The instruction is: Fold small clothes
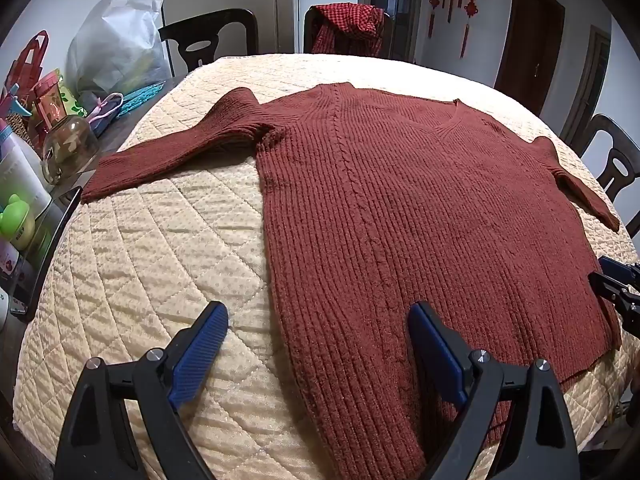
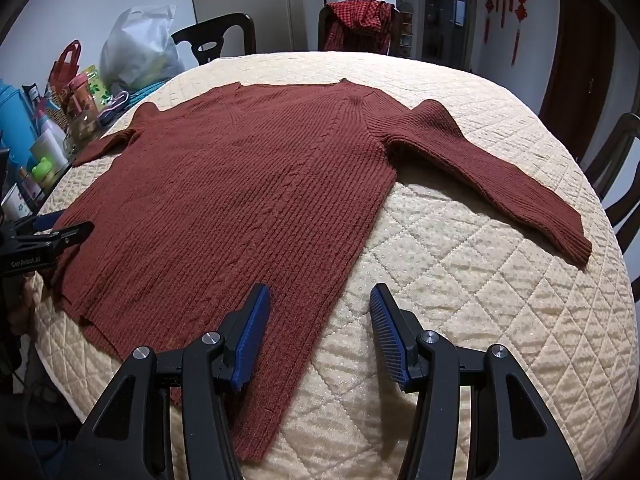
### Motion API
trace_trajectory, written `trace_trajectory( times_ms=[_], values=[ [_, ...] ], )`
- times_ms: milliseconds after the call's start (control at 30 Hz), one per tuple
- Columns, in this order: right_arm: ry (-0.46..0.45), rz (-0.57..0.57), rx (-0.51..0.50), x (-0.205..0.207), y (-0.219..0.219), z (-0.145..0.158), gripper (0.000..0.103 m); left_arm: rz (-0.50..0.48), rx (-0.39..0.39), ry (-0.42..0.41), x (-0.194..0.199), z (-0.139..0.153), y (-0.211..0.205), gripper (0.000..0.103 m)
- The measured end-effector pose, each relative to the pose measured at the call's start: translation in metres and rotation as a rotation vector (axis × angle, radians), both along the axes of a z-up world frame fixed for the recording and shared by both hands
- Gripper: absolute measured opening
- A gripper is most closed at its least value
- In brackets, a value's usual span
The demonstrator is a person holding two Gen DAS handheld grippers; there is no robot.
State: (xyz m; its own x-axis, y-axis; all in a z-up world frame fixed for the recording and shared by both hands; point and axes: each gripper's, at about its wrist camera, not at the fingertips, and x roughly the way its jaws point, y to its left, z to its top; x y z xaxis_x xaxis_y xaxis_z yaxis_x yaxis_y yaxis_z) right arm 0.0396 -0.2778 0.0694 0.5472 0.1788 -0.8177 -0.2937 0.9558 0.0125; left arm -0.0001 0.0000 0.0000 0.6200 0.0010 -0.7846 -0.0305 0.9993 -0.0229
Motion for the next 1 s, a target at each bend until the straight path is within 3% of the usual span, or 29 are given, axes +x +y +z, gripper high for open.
trace_trajectory(
  times_ms=[1000],
  values=[
    [0.001, 0.001, -0.002, -0.0002, 0.0012, -0.0005, 0.053, 0.003, 0.001, -0.004, -0.0025, 0.0016, -0.0016, 0.094]
  ],
)
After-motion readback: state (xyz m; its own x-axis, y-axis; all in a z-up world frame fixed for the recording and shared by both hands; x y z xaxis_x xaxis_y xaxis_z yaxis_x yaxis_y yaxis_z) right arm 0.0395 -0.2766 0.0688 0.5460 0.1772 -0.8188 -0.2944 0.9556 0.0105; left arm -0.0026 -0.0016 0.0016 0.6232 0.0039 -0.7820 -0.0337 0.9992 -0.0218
